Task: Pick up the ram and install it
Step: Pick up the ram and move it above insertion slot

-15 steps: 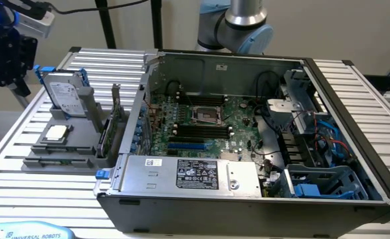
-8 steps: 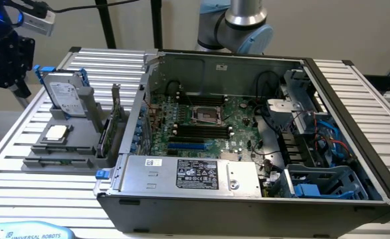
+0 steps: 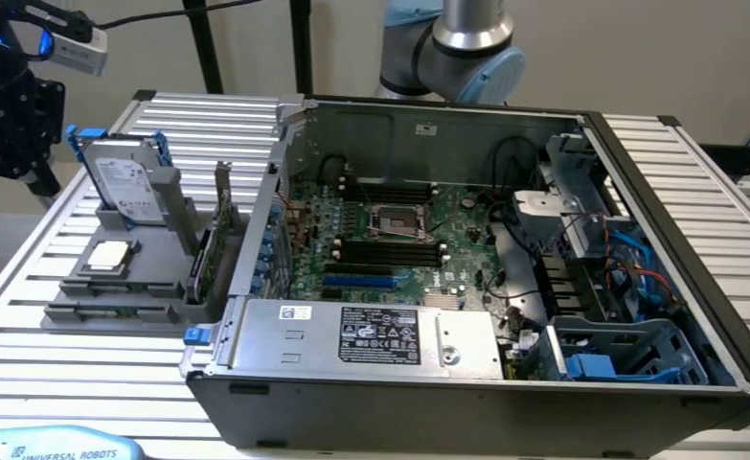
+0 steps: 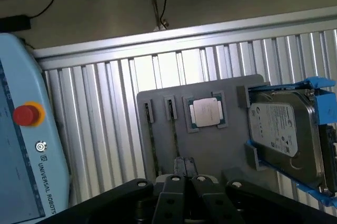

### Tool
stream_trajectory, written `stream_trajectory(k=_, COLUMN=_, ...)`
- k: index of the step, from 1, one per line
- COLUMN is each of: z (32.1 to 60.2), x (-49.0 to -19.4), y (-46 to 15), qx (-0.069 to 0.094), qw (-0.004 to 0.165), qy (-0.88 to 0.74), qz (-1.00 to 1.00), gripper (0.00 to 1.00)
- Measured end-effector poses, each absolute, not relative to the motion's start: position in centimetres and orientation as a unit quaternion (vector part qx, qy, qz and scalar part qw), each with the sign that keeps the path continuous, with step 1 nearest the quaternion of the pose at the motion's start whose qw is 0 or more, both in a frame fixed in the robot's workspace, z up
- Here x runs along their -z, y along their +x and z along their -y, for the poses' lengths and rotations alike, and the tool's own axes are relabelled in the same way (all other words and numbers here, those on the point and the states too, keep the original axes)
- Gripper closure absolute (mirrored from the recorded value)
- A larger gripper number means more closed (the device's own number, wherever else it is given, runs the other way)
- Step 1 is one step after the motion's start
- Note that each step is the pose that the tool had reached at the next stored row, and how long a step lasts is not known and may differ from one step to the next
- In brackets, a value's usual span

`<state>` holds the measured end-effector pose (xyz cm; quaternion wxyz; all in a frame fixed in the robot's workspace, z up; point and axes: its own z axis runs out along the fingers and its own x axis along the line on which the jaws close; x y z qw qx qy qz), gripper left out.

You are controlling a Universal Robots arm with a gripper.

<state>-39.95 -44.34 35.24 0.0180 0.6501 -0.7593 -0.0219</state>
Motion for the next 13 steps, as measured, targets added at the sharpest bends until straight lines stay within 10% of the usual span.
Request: stream_trajectory(k=13, z=46.1, x=-33.6, y=-38.7, qx=0.022, qw=0.018, qy=0.653, qz=0.756, gripper=0.89)
